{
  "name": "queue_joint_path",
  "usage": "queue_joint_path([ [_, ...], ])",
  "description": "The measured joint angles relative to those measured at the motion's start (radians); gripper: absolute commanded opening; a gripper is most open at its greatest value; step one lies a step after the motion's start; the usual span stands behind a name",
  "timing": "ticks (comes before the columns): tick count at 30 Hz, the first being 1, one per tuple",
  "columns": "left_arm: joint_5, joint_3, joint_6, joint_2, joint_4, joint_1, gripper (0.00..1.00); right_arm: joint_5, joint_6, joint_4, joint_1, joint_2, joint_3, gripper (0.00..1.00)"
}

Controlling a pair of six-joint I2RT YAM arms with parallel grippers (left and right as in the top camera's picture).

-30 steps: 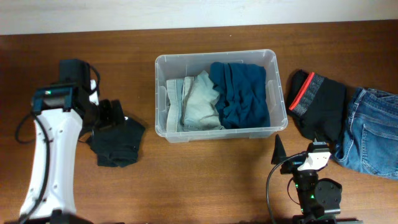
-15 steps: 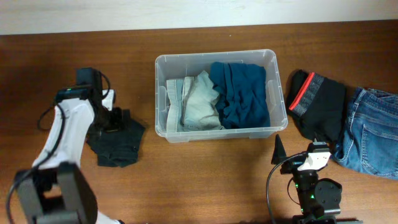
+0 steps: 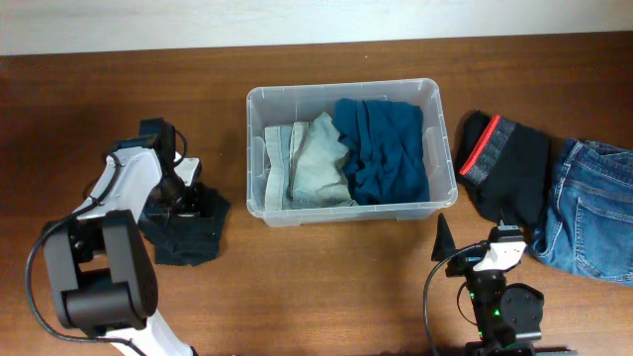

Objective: Pack container
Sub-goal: 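Lower the left gripper and grasp the black Nike shirt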

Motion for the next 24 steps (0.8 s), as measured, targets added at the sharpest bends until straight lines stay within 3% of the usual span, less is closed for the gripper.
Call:
queue_joint_path([
  [13, -0.024, 0.000, 0.003, 0.025, 0.011, -0.001, 0.99, 0.000, 0.000, 0.000, 0.000, 0.000, 0.000, 0.98],
  [19, -0.044, -0.005, 0.003, 0.033, 0.023, -0.002, 0.89, 0.000, 0.000, 0.000, 0.000, 0.000, 0.000, 0.98],
  [24, -0.062, 0.000, 0.003, 0.046, 0.022, -0.005, 0.89, 0.000, 0.000, 0.000, 0.000, 0.000, 0.000, 0.98],
])
